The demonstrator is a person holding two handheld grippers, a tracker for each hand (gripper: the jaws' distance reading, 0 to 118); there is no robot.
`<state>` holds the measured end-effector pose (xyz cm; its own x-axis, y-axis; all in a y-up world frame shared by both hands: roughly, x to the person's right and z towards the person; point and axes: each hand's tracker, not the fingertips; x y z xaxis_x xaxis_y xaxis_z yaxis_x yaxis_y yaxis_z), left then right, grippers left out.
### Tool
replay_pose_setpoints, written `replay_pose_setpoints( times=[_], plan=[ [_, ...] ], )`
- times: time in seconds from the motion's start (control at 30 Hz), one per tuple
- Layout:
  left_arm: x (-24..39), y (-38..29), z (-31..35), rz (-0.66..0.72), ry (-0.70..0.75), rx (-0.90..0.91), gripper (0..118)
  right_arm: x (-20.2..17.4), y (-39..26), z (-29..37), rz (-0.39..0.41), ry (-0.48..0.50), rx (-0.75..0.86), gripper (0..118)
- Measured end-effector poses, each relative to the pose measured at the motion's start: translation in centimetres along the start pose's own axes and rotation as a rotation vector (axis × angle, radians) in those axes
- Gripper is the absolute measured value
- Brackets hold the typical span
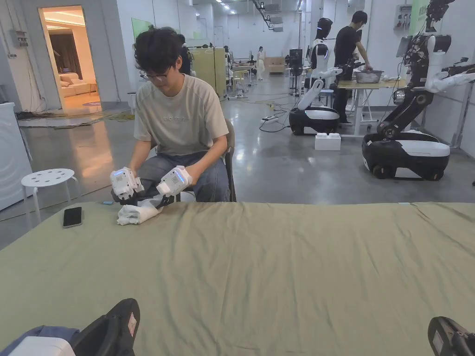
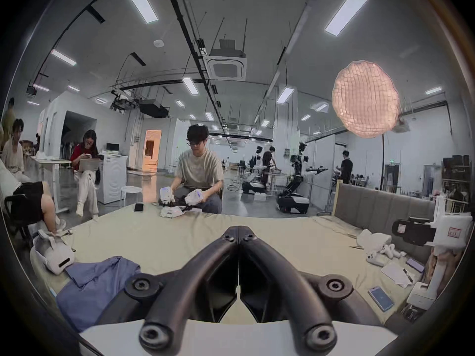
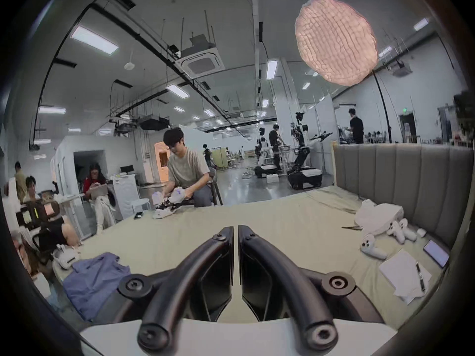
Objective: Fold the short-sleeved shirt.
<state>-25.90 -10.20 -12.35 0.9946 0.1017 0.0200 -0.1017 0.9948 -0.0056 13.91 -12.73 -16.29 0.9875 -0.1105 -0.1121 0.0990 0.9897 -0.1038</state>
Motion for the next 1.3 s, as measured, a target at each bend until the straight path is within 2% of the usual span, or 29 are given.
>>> replay_pose_setpoints(
  times=[0.37,0.8,1.0,1.2,1.23,1.3],
  plan=[
    [1.2,0.0,0.1,-0.071,-0.006,0.007,0,0.0,0.5,0.0,0.004,-0.008,0.007,0],
    [0.4,-0.2,0.0,-0.057,0.013,-0.004,0,-1.0,0.4,-0.3,0.044,0.029,0.009,0],
    [-1.3,-0.2,0.9,-0.071,0.053,-0.031,0,-2.5,0.0,-1.7,0.037,0.069,0.003,0],
    [-4.4,-0.1,3.4,-0.134,0.201,-0.048,0,-6.1,-1.5,-4.4,0.039,0.179,-0.046,0],
    [-5.2,-0.3,3.6,-0.124,0.222,-0.057,2,-6.7,-1.7,-4.8,0.03,0.202,-0.06,0],
    [-7.0,-0.7,3.7,-0.123,0.251,-0.114,24,-7.7,-2.1,-5.4,0.031,0.237,-0.076,0]
  ],
)
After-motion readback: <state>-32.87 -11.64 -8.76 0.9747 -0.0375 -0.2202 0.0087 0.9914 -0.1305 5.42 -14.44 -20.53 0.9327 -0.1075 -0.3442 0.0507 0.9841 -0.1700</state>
